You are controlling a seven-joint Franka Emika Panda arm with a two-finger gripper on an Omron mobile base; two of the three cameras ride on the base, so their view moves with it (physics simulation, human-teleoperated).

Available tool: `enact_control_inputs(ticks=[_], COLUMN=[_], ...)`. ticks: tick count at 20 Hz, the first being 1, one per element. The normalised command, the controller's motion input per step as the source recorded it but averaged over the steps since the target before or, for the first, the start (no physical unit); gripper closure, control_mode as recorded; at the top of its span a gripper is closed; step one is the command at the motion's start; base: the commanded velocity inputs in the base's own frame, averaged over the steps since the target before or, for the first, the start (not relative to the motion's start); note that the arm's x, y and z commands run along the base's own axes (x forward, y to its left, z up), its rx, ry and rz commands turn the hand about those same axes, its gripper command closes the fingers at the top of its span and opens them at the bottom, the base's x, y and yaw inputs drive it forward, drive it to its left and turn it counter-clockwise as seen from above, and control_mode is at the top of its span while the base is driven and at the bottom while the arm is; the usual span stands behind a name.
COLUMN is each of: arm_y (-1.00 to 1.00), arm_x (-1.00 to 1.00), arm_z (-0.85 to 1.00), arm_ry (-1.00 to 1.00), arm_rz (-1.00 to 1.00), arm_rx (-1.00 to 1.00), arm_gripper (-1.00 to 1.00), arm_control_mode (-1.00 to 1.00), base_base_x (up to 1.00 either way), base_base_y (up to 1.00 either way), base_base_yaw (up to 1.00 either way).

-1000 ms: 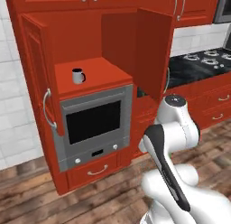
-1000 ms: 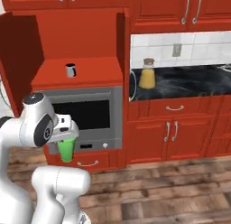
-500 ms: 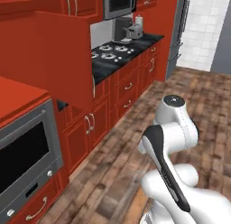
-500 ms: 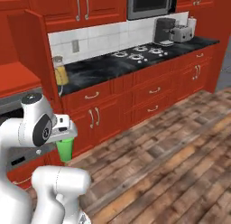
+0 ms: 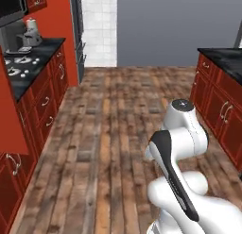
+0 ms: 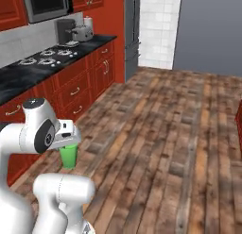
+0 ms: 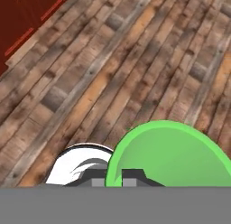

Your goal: There is a tray on the dining counter. Grab the cup, mug, and pitcher and place them on the tray. The pitcher may be placed next to the tray if it cannot fit the tray.

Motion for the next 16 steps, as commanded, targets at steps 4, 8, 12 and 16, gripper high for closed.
enact_control_inputs(ticks=[4,8,12,16], arm_y=[0.00,0.00,0.00,0.00], arm_x=[0.00,0.00,0.00,0.00], arm_z=[0.00,0.00,0.00,0.00], arm_ry=[0.00,0.00,0.00,0.00], arm_rz=[0.00,0.00,0.00,0.00], arm_rx=[0.00,0.00,0.00,0.00], arm_gripper=[1.00,1.00,1.00,1.00], arm_control_mode=[1.00,1.00,1.00,1.00], base_base_x=[0.00,0.00,0.00,0.00], base_base_y=[-0.19,-0.16,-0.16,-0.19], base_base_yaw=[-0.74,-0.72,-0.69,-0.65])
